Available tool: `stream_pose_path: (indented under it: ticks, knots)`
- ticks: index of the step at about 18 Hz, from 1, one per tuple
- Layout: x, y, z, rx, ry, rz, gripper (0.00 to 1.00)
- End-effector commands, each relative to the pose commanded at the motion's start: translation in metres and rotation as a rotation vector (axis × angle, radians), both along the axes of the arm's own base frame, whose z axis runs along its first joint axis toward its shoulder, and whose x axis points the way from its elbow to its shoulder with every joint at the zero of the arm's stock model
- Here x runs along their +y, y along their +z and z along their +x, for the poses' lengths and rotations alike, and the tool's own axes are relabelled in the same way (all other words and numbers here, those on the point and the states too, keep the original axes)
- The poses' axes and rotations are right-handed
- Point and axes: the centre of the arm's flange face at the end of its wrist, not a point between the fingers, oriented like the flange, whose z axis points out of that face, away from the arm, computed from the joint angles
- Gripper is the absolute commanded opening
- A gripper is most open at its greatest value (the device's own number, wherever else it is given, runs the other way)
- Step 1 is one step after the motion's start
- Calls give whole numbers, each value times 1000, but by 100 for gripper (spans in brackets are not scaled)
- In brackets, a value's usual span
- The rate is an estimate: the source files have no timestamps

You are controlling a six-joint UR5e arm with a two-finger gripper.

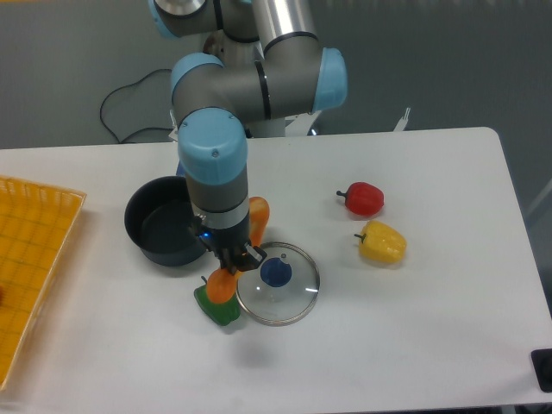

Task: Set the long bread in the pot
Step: 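Carry the orange long bread in the gripper over to the black pot, then lower the held bread into the black pot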

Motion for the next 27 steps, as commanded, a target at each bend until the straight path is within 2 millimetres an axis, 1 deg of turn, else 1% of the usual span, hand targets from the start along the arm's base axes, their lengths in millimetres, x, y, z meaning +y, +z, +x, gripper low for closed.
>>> stream_pose_path:
  ticks: [2,3,6,8,10,13,16,19,21,25,27]
  knots:
    - [2,4,6,-1,-5,4,3]
    - [5,5,15,-1,-10,6,3]
    - [9,16,30,-20,18,39,3]
    - [13,21,36,-35,41,59,3]
    - [19,25,50,-43,57,69,3]
    - [20,28,58,-51,56,75,3]
    - [26,24,80,-62,66,67,3]
    - [30,22,88,-64,61,64,3]
    - [30,17,95,-68,52,52,3]
    - [27,12,98,-75,53,38,3]
    - [23,9,100,-88,53,-2,3]
